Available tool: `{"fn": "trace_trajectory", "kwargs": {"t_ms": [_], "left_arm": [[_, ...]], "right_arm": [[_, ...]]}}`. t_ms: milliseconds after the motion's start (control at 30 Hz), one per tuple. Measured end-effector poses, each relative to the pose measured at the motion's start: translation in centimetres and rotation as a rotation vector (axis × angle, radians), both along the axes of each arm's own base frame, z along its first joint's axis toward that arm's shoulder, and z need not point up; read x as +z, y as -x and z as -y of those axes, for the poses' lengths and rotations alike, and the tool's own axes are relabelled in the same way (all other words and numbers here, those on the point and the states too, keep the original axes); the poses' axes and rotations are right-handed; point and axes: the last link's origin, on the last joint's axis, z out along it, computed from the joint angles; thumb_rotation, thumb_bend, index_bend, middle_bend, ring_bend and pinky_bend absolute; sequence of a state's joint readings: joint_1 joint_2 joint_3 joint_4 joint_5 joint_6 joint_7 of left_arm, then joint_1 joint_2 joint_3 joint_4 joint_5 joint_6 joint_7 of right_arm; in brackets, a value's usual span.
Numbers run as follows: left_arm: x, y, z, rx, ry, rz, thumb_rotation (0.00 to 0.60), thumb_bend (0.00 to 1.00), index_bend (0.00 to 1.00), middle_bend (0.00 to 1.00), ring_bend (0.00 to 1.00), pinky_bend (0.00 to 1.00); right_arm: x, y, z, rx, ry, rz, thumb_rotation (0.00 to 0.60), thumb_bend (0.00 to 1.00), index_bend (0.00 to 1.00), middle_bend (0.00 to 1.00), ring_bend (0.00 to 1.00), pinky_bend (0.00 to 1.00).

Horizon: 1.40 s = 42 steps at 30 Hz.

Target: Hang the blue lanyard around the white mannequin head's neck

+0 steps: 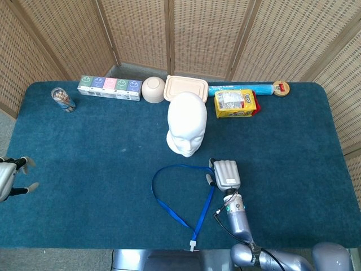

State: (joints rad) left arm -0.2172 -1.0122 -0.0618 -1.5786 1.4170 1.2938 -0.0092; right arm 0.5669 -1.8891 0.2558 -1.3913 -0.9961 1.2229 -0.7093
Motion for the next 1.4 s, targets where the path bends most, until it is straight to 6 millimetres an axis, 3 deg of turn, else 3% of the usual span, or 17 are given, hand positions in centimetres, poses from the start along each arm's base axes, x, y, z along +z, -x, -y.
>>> {"fn": "trace_trajectory", "kwargs": {"t_ms": [200,900,1400], "left_arm": [[-0.2,0.0,0.0,0.000,0.005,0.001,0.506,0.16,0.43,0.56,0.51,0.33],[-0.3,0.2,0.1,0.003,0.008,0.003,0.503,0.16,0.43,0.56,0.51,0.33],[-0.2,0.1,0.1,0.001,0.007,0.006,0.506,0.16,0.43,0.56,0.51,0.33]], "right_arm": [[-0.1,-0.4,-0.1,0.000,-0.008,-0.004,0.477,0.39,0.43,0.84,1.00,1.00],[-0.8,1.1,0.2,-0.031,-0.005,-0.048,0.477,0.39,0.43,0.84,1.00,1.00],[-0.5,1.9,0.5,-0.050,0.000,-0.062,0.476,0.40,0.49,0.84,1.00,1.00]]}}
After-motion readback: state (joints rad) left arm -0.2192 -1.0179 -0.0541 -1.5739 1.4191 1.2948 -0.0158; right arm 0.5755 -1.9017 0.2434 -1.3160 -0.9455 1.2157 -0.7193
